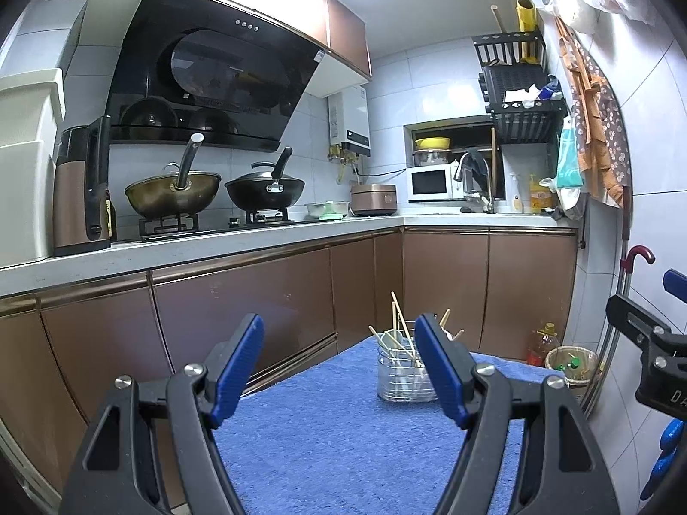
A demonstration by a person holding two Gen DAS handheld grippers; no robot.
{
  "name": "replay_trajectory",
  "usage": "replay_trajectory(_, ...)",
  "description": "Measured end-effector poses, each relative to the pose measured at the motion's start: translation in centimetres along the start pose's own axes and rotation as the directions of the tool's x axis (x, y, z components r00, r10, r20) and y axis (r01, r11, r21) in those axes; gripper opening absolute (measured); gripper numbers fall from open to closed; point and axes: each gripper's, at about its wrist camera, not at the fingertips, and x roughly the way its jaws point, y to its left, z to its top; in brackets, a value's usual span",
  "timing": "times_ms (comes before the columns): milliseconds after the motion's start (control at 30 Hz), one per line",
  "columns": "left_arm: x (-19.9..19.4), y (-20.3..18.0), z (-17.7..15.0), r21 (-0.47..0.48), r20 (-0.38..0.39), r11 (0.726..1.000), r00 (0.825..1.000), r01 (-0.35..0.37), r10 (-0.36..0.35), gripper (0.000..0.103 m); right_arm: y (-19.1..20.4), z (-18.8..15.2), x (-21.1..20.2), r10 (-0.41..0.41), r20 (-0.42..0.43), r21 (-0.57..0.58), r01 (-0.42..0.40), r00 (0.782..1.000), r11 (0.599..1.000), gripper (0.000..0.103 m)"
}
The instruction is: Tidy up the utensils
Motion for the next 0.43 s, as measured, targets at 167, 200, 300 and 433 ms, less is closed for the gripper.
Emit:
replay_trajectory(167, -0.03, 0.28, -0.06, -0.009, 0.003, 1.0, 1.0, -0.003, 0.003, 0.071, 0.16, -0.05, 0.17, 0.005, -0.004, -0.005, -0.005, 1.0, 1.0, 0.103)
replay_trajectory(200, -0.02, 0.31, -0.07, -0.011, 0.003, 1.0, 1.0, -0.004, 0.004, 0.071, 0.21, -0.06, 0.23, 0.005, -0.005, -0.005, -0.005, 1.0, 1.0, 0.103)
replay_trajectory(300, 0.04, 0.37, -0.09, -0.011, 0.0, 1.0, 1.0, -0.007, 0.007, 0.071, 0.11, -0.12, 0.26, 0.005, -0.007, -0.004, -0.005, 1.0, 1.0, 0.103)
replay_trajectory(433, 0.22, 0.26, -0.19, -0.006, -0.006, 1.0, 1.0, -0.01, 0.01, 0.071, 0.07, -0.4, 0.66, 0.003, -0.016, -0.002, -0.003, 1.0, 1.0, 0.103)
